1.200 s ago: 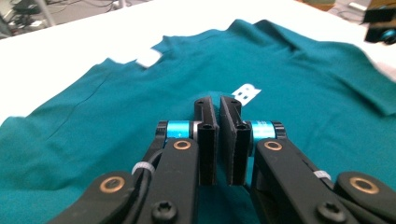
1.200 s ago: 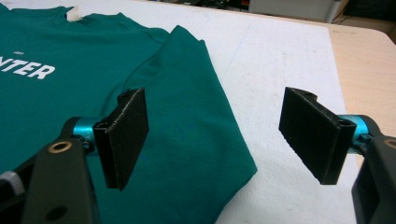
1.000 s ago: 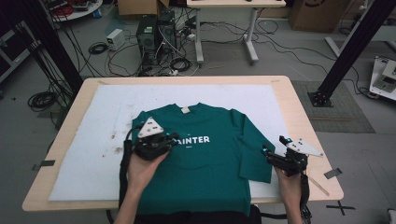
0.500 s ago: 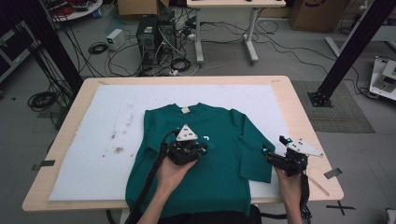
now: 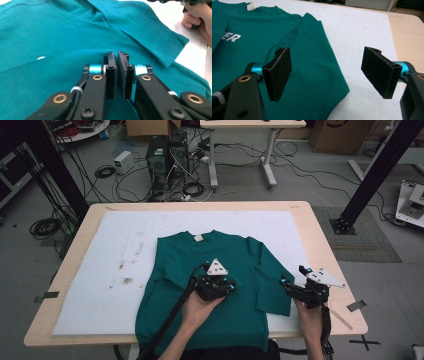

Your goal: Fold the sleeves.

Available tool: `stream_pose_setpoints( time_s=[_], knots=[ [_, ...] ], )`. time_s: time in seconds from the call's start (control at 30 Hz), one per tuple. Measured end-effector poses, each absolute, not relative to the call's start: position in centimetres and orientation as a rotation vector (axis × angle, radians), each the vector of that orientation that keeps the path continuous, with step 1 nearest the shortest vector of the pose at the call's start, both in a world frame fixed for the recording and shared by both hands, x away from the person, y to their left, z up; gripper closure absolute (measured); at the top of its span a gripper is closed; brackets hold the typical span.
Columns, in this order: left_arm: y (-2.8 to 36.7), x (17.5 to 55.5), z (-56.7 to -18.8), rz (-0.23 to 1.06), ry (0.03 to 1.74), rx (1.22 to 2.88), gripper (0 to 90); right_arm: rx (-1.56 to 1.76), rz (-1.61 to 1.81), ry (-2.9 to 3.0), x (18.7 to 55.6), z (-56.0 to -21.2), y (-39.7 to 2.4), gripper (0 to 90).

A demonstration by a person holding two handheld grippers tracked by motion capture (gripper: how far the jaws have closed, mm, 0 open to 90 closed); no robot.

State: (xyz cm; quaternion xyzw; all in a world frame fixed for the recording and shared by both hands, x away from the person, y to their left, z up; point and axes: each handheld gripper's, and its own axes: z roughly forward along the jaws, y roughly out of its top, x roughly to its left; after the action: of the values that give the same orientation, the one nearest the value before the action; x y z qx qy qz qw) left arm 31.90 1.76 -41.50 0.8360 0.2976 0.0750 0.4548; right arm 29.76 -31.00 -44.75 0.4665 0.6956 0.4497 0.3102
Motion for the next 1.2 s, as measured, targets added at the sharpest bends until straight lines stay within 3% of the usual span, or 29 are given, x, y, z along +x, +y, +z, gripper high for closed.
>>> stream_pose_setpoints(
  time_s=[0.47, 0.5, 0.57, 0.63, 0.9, 1.2],
  knots=[
    [0.6, 31.6, -42.0, 0.159, 0.693, 2.096, 85.1, 1.247, 1.181, 1.846, 29.8, -44.7, -30.9, 24.8],
    [0.6, 31.6, -41.9, 0.160, 0.687, 2.086, 83.6, 1.250, 1.182, 1.846, 29.8, -44.7, -30.9, 24.8],
    [1.0, 31.5, -41.5, 0.177, 0.692, 2.059, 68.4, 1.246, 1.181, 1.845, 29.8, -44.7, -30.9, 24.8],
    [1.8, 31.4, -41.0, 0.203, 0.682, 2.047, 64.3, 1.240, 1.182, 1.842, 29.8, -44.7, -30.9, 24.8],
    [8.2, 31.6, -38.6, 0.394, 0.766, 2.035, 59.1, 1.242, 1.181, 1.844, 29.8, -44.7, -30.9, 24.8],
    [18.7, 33.0, -40.1, 0.507, 1.035, 2.040, 68.1, 1.245, 1.171, 1.847, 29.8, -44.7, -30.8, 24.8]
  ],
)
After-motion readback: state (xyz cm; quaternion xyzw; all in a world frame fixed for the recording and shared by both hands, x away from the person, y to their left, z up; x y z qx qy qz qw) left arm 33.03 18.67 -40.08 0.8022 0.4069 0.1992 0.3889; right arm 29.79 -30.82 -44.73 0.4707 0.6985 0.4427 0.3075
